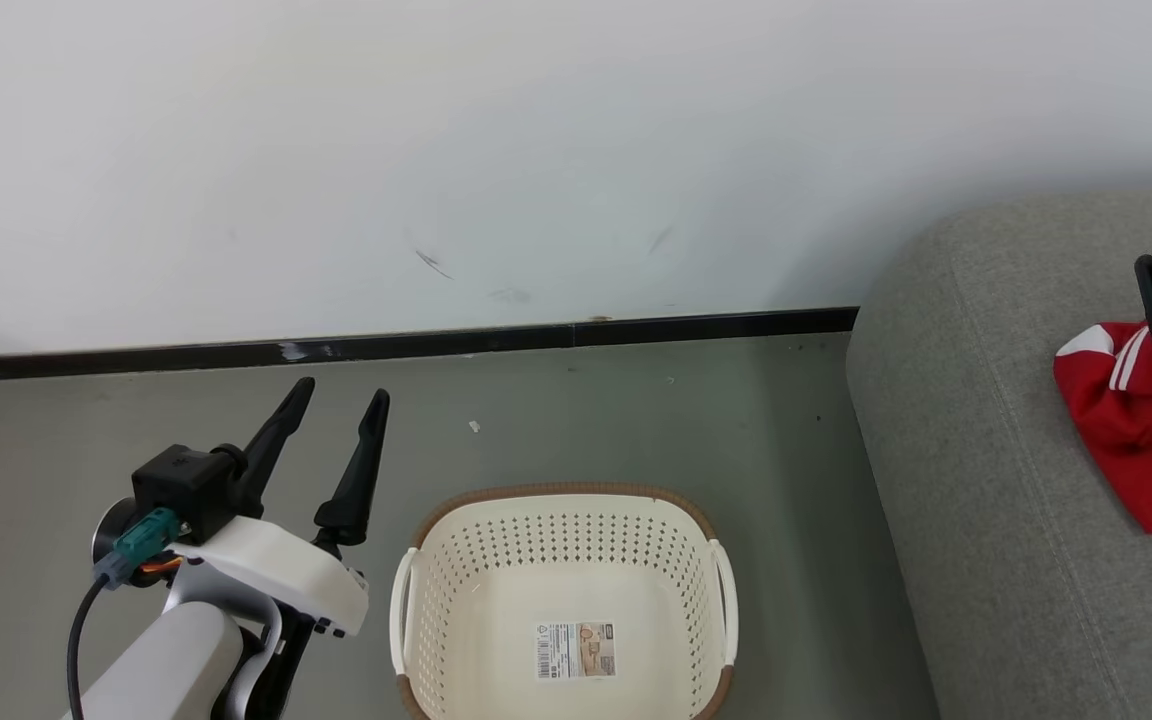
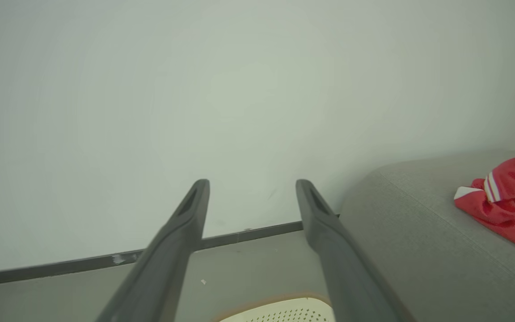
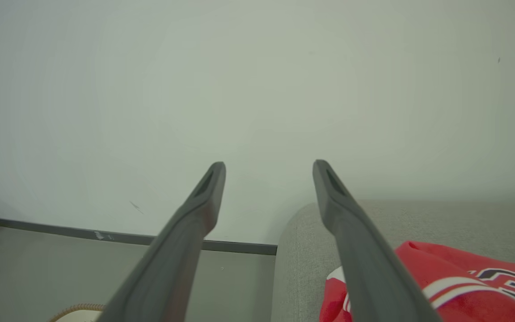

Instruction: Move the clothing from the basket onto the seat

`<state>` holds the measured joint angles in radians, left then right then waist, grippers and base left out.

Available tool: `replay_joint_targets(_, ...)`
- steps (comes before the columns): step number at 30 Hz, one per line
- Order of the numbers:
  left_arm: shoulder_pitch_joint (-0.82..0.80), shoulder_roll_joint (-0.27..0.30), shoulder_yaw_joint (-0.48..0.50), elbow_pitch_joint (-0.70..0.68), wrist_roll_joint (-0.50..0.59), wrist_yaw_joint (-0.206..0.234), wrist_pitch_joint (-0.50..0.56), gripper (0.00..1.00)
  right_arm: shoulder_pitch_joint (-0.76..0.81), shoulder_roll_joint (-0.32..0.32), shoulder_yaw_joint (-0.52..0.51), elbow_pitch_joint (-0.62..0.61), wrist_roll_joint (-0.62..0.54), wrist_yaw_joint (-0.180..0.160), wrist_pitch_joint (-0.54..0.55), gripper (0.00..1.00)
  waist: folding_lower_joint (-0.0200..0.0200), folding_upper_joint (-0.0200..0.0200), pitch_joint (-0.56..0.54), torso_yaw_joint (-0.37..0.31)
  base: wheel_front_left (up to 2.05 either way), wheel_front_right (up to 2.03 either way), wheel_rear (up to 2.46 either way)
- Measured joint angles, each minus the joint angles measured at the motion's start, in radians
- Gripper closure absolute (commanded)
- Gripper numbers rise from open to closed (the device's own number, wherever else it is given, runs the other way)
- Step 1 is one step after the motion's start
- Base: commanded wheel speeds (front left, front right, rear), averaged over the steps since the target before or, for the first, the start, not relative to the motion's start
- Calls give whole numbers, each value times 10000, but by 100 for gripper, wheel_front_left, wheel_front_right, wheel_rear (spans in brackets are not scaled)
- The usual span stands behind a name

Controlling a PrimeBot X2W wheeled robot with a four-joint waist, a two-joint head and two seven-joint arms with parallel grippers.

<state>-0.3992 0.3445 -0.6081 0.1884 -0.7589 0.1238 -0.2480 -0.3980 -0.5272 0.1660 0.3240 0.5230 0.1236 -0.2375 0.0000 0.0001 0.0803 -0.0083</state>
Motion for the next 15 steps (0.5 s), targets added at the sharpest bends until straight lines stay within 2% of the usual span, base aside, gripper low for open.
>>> replay_joint_targets(15, 843, -58, 957, -136, 59, 336, -2, 0, 1465, 1202, -1018, -600, -767, 0, -104, 0, 0, 0, -417, 673, 0, 0, 0)
